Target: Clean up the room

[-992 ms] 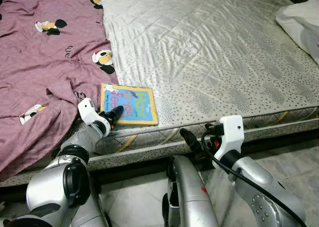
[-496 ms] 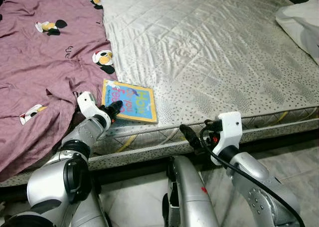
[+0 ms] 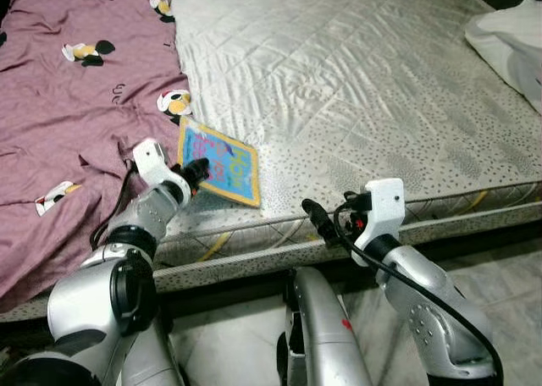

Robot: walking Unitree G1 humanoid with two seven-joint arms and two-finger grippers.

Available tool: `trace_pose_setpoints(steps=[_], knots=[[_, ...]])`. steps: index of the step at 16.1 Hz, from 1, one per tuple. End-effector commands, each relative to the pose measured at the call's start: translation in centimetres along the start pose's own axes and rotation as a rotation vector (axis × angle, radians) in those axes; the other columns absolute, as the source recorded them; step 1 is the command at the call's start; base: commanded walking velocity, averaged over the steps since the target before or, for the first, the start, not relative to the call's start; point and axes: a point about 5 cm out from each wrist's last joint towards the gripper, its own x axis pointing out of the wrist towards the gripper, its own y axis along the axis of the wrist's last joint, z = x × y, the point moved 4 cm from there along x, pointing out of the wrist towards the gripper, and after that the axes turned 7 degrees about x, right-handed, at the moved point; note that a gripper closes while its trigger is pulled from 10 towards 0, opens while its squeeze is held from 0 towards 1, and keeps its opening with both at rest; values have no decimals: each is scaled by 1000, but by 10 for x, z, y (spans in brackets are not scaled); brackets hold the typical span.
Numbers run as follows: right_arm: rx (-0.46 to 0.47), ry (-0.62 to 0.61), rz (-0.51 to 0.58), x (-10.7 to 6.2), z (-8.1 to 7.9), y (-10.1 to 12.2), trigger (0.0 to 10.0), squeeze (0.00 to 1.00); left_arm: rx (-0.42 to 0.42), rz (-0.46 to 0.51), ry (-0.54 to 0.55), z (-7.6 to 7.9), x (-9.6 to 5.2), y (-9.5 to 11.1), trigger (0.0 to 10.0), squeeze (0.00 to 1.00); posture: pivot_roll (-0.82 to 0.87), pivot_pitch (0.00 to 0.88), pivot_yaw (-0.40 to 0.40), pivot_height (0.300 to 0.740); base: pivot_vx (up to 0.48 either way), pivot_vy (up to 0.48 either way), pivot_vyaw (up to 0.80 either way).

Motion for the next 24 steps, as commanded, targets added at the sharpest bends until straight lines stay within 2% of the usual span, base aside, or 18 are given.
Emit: trace_pose_setpoints(steps=[1,3,4,5,6,8,9,10,11,13,14,15,17,18,20,21,24], knots=[[-12,13,19,4,-1,4,10000,0,69,39,49,-6,-1,15,0,0,-190,1,-56,534,0,0,0],[-20,26,37,11,-2,8,10000,0,141,80,12,2,1,27,0,0,-173,0,-61,534,0,0,0],[-21,35,44,15,-3,9,10000,0,208,106,-4,6,1,34,0,0,-152,0,-61,534,0,0,0],[-16,36,54,23,-5,7,10000,0,281,172,-11,10,0,49,0,0,-119,0,-52,534,0,0,0],[-12,34,64,26,-6,7,10000,0,324,201,-16,12,-1,56,0,0,-111,0,-47,534,0,0,0],[-5,19,94,29,-7,7,10000,0,367,282,-34,15,-5,77,0,0,-92,0,-33,534,0,0,0],[9,-5,123,30,-5,9,10000,0,419,334,-42,18,-9,92,0,0,-87,0,-25,534,0,0,0],[12,-37,166,30,0,12,10000,0,508,424,-36,20,-18,118,0,0,-76,0,-13,534,0,0,0],[15,-46,174,30,1,13,10000,0,531,448,-29,20,-21,125,0,0,-76,0,-13,534,0,0,0],[10,-82,218,30,7,18,10000,0,743,600,-11,26,-40,153,0,0,-67,0,-9,534,0,0,0],[14,-102,238,30,11,21,10000,0,804,663,-6,27,-49,157,0,0,-54,0,-15,534,0,0,0],[35,-119,259,30,15,23,10000,0,804,695,-5,25,-57,154,0,0,-45,0,-23,534,0,0,0],[56,-138,260,31,19,23,10000,0,771,693,15,16,-64,138,0,0,-29,0,-43,548,0,0,0],[56,-140,259,34,20,23,10000,0,747,685,37,7,-69,119,0,0,-24,0,-50,562,0,0,0],[45,-133,262,37,20,25,10000,0,731,632,62,-2,-76,88,0,0,-18,0,-62,581,0,0,0],[37,-140,266,39,23,28,10000,0,705,571,76,-10,-84,60,0,0,-20,0,-66,595,0,0,0],[34,-166,275,38,30,31,10000,0,654,509,110,-21,-93,38,0,0,-20,0,-64,618,0,0,0]])
